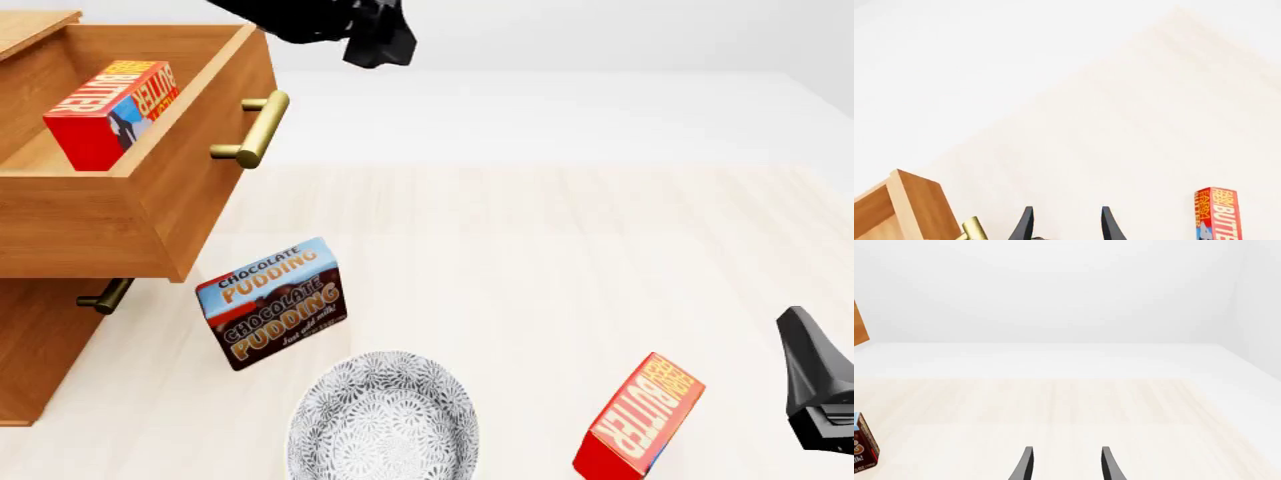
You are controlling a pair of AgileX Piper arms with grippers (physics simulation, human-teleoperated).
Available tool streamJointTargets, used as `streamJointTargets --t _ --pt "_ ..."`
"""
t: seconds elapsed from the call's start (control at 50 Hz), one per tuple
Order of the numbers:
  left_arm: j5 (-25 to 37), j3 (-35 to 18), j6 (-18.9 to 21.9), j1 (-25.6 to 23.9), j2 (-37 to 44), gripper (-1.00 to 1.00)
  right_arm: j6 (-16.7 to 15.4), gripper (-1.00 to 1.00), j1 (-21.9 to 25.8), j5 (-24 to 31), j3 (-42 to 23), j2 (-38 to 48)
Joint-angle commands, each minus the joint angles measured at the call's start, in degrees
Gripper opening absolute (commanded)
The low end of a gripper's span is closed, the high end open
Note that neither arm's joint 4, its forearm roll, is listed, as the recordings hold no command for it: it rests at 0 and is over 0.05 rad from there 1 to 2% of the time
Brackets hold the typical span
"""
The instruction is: Put the butter at the front in the top drawer of the cabinet and close it.
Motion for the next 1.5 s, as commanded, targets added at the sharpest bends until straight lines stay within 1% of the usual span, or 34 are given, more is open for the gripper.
streamJointTargets --t 0.02,0.06,0.36,0.54,0.62,0.68,1.08,1.5 --pt "-4.1 1.1 -2.3 -2.3 4.5 1.0 0.0 1.0 0.0 -0.1 0.1 0.0" --pt "-5.3 1.9 -3.2 -2.6 5.4 1.0 0.0 1.0 0.0 -0.1 0.1 0.0" --pt "-7.3 2.9 -4.5 -2.7 8.8 1.0 0.0 1.0 0.0 -0.1 0.1 0.0" --pt "-8.9 3.9 -6.2 -2.0 11.3 1.0 0.0 1.0 0.0 -0.1 0.2 -0.1" --pt "-9.8 4.5 -6.4 -1.7 11.7 1.0 0.0 1.0 0.0 -0.1 0.2 -0.1" --pt "-10.4 5.1 -7.3 -1.9 12.5 1.0 0.0 1.0 0.0 -0.1 0.2 -0.1" --pt "-12.1 9.1 -8.4 3.4 12.7 1.0 0.0 1.0 0.0 -0.1 0.0 0.1" --pt "-12.7 10.9 -8.3 5.8 12.5 1.0 0.1 1.0 0.0 -0.1 0.1 0.0"
